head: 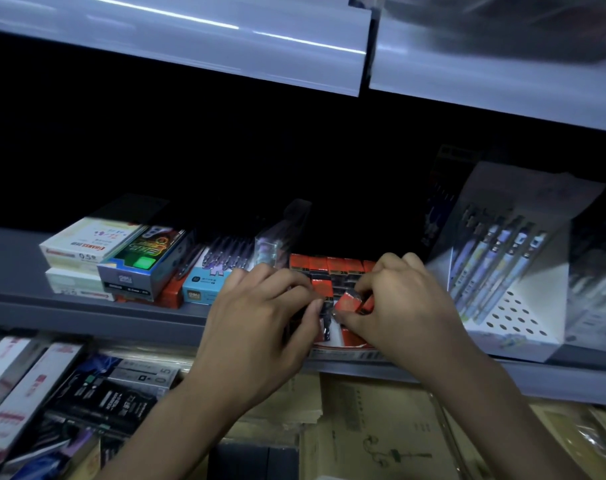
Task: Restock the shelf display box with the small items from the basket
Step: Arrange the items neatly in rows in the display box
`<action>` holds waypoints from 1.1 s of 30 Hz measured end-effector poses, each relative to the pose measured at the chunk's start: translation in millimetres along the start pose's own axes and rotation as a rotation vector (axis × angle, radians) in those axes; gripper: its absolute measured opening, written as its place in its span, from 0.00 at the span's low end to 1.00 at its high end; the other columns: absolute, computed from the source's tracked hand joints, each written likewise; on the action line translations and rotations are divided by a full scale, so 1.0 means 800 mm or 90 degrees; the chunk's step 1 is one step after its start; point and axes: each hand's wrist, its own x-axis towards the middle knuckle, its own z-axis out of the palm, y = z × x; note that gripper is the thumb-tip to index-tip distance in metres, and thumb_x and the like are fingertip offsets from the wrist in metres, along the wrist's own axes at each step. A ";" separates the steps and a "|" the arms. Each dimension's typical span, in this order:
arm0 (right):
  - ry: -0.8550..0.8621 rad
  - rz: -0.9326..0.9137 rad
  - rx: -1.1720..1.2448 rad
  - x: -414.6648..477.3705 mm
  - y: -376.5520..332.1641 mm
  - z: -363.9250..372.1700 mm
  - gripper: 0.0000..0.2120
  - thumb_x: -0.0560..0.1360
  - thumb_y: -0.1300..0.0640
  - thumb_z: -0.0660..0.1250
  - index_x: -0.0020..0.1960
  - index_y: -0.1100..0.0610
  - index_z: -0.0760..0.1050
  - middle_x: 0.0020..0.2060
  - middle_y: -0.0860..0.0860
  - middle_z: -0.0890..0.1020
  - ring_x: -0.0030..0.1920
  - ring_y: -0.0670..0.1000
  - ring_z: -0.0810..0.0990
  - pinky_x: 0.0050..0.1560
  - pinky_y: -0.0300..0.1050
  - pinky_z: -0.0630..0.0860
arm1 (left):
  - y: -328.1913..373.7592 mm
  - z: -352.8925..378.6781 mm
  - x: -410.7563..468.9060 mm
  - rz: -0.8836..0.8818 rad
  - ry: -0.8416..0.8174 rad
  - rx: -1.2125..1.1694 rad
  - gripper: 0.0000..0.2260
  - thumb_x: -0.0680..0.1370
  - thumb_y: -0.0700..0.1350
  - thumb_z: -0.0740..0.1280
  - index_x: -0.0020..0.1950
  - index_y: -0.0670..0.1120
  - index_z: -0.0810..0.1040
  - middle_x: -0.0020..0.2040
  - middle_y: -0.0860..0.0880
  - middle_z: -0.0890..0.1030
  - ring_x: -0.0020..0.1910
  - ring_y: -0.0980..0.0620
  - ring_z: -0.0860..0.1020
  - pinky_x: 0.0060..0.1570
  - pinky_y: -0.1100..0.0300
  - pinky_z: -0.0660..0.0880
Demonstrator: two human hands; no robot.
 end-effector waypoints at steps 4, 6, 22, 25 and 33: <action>-0.005 -0.043 0.001 0.000 0.003 0.003 0.21 0.75 0.34 0.67 0.57 0.47 0.83 0.52 0.44 0.71 0.57 0.49 0.65 0.62 0.47 0.71 | 0.000 0.000 -0.001 0.000 0.001 -0.003 0.14 0.83 0.54 0.59 0.49 0.53 0.84 0.51 0.61 0.80 0.48 0.54 0.75 0.47 0.51 0.69; -0.002 -0.062 -0.004 0.001 0.005 0.005 0.20 0.76 0.36 0.67 0.60 0.47 0.82 0.53 0.44 0.73 0.57 0.49 0.65 0.62 0.47 0.70 | -0.001 0.000 -0.001 0.001 0.001 -0.004 0.14 0.83 0.54 0.59 0.49 0.54 0.84 0.51 0.61 0.81 0.48 0.54 0.75 0.47 0.51 0.69; -0.002 -0.093 0.064 0.006 0.013 0.019 0.17 0.76 0.43 0.70 0.64 0.40 0.75 0.51 0.44 0.77 0.54 0.49 0.66 0.54 0.46 0.70 | -0.002 0.001 -0.001 0.006 0.008 -0.007 0.13 0.83 0.53 0.60 0.51 0.54 0.85 0.51 0.61 0.81 0.48 0.54 0.76 0.47 0.51 0.69; -0.015 -0.098 0.077 0.011 0.014 0.020 0.18 0.76 0.41 0.71 0.65 0.39 0.78 0.53 0.42 0.79 0.55 0.48 0.65 0.55 0.45 0.68 | -0.003 0.001 -0.002 0.005 0.007 -0.002 0.14 0.83 0.54 0.60 0.51 0.54 0.85 0.52 0.61 0.81 0.49 0.53 0.76 0.47 0.51 0.69; 0.044 -0.009 0.281 -0.012 0.060 -0.011 0.04 0.79 0.49 0.70 0.51 0.41 0.82 0.47 0.39 0.78 0.53 0.46 0.74 0.51 0.45 0.70 | 0.000 -0.001 -0.001 0.015 0.003 -0.004 0.12 0.83 0.53 0.61 0.53 0.55 0.84 0.52 0.61 0.81 0.49 0.53 0.77 0.48 0.51 0.69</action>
